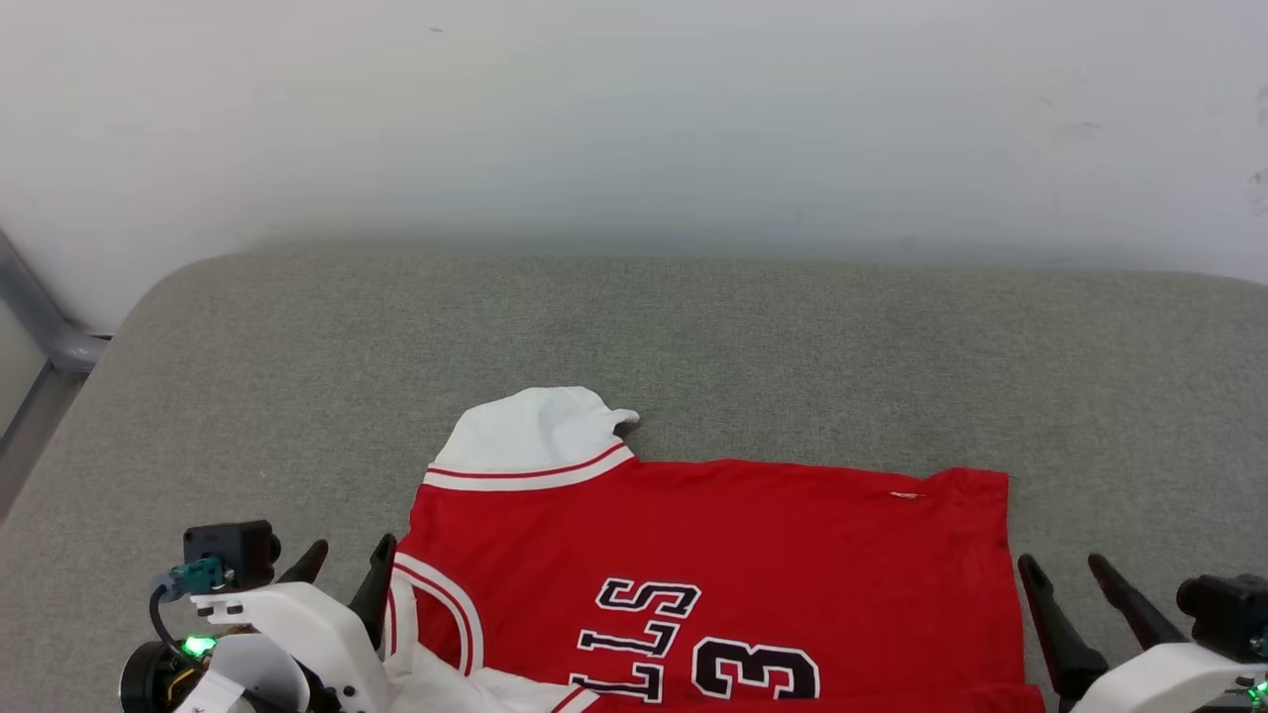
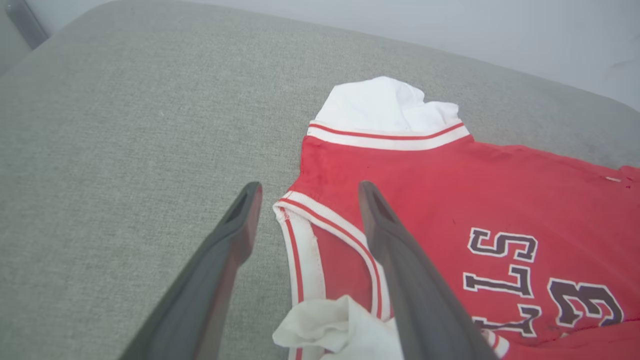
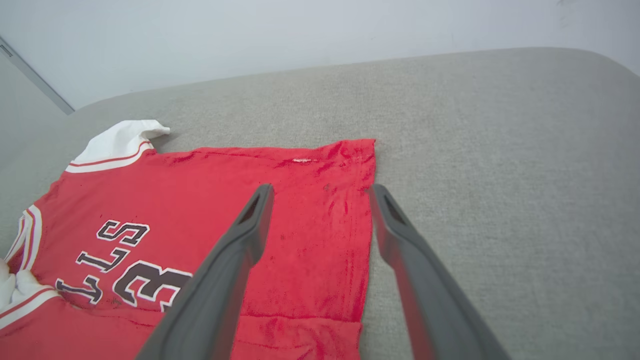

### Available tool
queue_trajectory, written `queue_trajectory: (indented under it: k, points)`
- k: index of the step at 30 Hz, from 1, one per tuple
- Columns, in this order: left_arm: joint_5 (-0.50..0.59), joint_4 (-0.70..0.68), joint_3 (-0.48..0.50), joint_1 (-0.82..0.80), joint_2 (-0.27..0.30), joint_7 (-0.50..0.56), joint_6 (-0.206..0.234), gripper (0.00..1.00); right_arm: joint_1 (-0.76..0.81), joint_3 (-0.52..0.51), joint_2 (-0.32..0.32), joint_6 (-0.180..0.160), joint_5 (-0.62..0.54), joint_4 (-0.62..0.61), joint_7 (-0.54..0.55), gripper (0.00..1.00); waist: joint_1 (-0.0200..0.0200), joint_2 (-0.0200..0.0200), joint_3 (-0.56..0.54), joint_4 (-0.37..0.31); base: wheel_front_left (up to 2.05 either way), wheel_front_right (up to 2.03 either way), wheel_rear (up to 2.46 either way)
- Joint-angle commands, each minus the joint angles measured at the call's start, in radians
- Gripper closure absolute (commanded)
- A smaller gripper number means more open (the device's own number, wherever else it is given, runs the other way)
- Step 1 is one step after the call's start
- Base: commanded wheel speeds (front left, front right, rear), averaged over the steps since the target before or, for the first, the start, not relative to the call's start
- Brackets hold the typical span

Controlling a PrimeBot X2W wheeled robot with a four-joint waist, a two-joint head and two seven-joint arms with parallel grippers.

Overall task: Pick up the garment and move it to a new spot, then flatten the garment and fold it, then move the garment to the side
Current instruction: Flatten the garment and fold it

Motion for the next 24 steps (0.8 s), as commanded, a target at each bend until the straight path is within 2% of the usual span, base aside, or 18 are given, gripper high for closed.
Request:
queue_trajectory:
  k: [1,8,12,18,24]
  points:
    - [0.009,-0.003,-0.003,-0.006,-0.009,-0.020,0.002,0.00,-0.016,0.000,0.005,0.000,-0.010,-0.011,-0.024,0.00,0.0001,-0.0001,0.001,-0.004,0.00,0.00,0.00]
    - [0.076,-0.025,0.008,-0.060,-0.033,-0.172,-0.001,0.00,-0.068,0.001,0.023,0.000,-0.067,-0.057,-0.155,0.00,0.0001,-0.0001,0.036,-0.021,0.00,0.00,0.00]
    - [0.083,-0.020,0.023,-0.123,-0.040,-0.208,-0.015,0.00,-0.114,-0.001,0.023,0.000,-0.079,-0.078,-0.183,0.00,0.0001,-0.0001,0.101,-0.031,0.00,0.00,0.00]
    - [0.090,0.020,0.029,-0.281,-0.033,-0.194,-0.054,0.00,-0.202,-0.010,0.018,0.000,-0.089,-0.110,-0.186,0.00,0.0001,-0.0001,0.225,-0.057,0.00,0.00,0.00]
    - [0.052,0.117,0.000,-0.449,-0.026,-0.078,-0.150,0.00,-0.261,-0.013,0.018,0.000,-0.101,-0.112,-0.184,0.00,0.0001,-0.0001,0.297,-0.085,0.00,0.00,0.00]
